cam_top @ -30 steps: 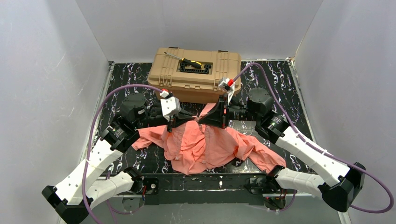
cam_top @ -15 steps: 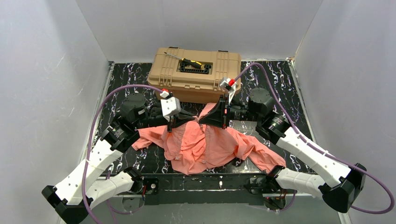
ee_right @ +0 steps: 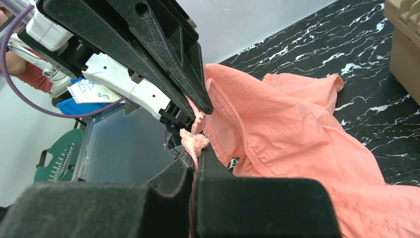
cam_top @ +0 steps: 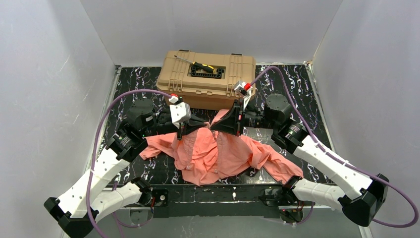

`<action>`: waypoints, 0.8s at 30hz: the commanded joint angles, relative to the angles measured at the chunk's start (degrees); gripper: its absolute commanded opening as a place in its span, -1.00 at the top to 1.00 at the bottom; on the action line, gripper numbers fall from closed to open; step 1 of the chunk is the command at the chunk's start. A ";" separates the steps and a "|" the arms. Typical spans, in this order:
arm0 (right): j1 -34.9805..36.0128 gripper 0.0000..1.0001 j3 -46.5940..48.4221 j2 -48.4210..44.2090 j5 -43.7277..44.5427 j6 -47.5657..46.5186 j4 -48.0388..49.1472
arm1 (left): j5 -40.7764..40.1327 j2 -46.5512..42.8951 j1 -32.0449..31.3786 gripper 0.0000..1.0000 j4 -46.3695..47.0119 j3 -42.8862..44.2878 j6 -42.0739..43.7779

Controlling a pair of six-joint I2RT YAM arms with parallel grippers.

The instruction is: Zip up the jacket

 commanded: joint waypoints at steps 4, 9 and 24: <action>0.21 0.97 -1.51 -2.77 3.02 0.59 9.48 | 0.61 0.02 -0.44 1.00 -1.18 2.62 0.10; 0.21 0.97 -4.57 -4.61 5.15 2.89 14.69 | 0.43 0.34 -0.49 1.00 -1.97 3.23 0.28; 0.29 0.97 -7.18 -8.33 5.96 1.35 11.60 | -0.60 0.38 -1.32 1.00 -2.53 3.70 0.66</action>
